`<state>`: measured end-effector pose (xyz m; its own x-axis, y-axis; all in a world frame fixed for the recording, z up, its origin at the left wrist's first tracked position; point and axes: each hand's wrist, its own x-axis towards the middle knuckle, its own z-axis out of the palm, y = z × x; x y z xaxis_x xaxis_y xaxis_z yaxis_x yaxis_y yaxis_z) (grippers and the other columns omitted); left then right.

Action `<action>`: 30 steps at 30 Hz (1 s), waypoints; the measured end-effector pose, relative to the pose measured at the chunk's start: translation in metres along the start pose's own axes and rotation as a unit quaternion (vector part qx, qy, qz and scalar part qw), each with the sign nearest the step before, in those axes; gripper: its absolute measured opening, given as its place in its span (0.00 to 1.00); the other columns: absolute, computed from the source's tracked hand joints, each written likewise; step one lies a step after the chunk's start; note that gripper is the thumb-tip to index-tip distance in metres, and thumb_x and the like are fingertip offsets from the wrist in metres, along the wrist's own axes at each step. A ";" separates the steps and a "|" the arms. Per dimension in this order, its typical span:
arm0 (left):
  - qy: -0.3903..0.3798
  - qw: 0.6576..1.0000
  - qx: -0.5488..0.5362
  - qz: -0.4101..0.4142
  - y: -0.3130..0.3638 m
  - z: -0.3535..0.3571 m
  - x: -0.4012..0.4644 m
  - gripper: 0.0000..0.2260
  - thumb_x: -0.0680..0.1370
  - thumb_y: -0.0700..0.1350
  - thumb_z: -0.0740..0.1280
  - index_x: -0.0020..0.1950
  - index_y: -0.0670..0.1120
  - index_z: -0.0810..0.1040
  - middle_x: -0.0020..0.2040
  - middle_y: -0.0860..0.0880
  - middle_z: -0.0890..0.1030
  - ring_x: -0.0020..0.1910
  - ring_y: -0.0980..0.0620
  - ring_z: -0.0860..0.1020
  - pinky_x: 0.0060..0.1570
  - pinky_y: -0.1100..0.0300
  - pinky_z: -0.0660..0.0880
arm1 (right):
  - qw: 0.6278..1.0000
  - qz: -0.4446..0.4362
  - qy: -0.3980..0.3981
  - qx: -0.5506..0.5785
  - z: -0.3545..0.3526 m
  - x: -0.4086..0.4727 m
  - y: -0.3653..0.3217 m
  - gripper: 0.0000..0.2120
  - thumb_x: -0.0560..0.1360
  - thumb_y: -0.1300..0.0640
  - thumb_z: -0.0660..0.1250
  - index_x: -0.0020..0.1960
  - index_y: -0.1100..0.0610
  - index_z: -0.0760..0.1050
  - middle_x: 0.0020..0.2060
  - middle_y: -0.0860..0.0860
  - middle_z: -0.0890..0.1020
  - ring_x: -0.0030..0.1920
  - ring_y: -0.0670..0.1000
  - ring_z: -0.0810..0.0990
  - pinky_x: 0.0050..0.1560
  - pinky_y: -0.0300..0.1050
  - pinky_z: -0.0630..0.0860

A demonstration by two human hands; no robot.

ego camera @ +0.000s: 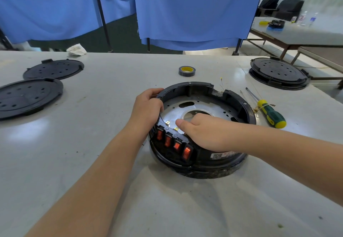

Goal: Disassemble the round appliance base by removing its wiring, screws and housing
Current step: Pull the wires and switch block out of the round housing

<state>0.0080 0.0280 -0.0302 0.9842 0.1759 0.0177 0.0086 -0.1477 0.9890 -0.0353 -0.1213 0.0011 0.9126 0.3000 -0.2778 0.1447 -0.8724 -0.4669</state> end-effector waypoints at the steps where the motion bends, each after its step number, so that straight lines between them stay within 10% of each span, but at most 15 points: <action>1: 0.001 1.000 -0.001 0.000 0.000 0.000 0.000 0.24 0.68 0.30 0.59 0.58 0.48 0.79 0.48 0.54 0.80 0.45 0.56 0.77 0.39 0.63 0.72 | 1.000 -0.002 -0.001 0.000 0.000 0.000 0.000 0.27 0.82 0.41 0.48 0.30 0.55 0.57 0.21 0.48 0.60 0.24 0.50 0.61 0.33 0.44 0.64; 15: 0.001 1.000 -0.005 0.001 -0.001 0.000 0.001 0.24 0.67 0.30 0.59 0.57 0.48 0.80 0.49 0.52 0.81 0.48 0.51 0.78 0.46 0.58 0.76 | 0.999 -0.029 -0.018 0.005 -0.003 0.002 0.003 0.26 0.81 0.40 0.49 0.31 0.56 0.58 0.26 0.49 0.63 0.27 0.50 0.63 0.34 0.44 0.63; 22: -0.003 1.000 -0.022 -0.009 -0.002 0.000 0.003 0.24 0.67 0.30 0.58 0.56 0.47 0.80 0.47 0.53 0.81 0.44 0.54 0.78 0.38 0.63 0.71 | 0.964 0.026 -0.231 0.128 -0.036 -0.002 0.013 0.16 0.77 0.43 0.64 0.38 0.54 0.78 0.34 0.47 0.78 0.35 0.44 0.75 0.43 0.38 0.70; 30: -0.003 1.000 -0.017 -0.003 -0.003 0.000 0.002 0.24 0.66 0.30 0.59 0.54 0.49 0.80 0.47 0.54 0.81 0.45 0.54 0.78 0.38 0.62 0.72 | 0.960 -0.006 -0.244 0.137 -0.037 -0.004 0.015 0.17 0.75 0.48 0.67 0.32 0.53 0.68 0.25 0.44 0.68 0.25 0.42 0.67 0.27 0.31 0.66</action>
<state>0.0103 0.0294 -0.0335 0.9852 0.1709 0.0118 0.0078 -0.1136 0.9935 -0.0231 -0.1498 0.0264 0.6143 0.5132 -0.5994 -0.0121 -0.7533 -0.6575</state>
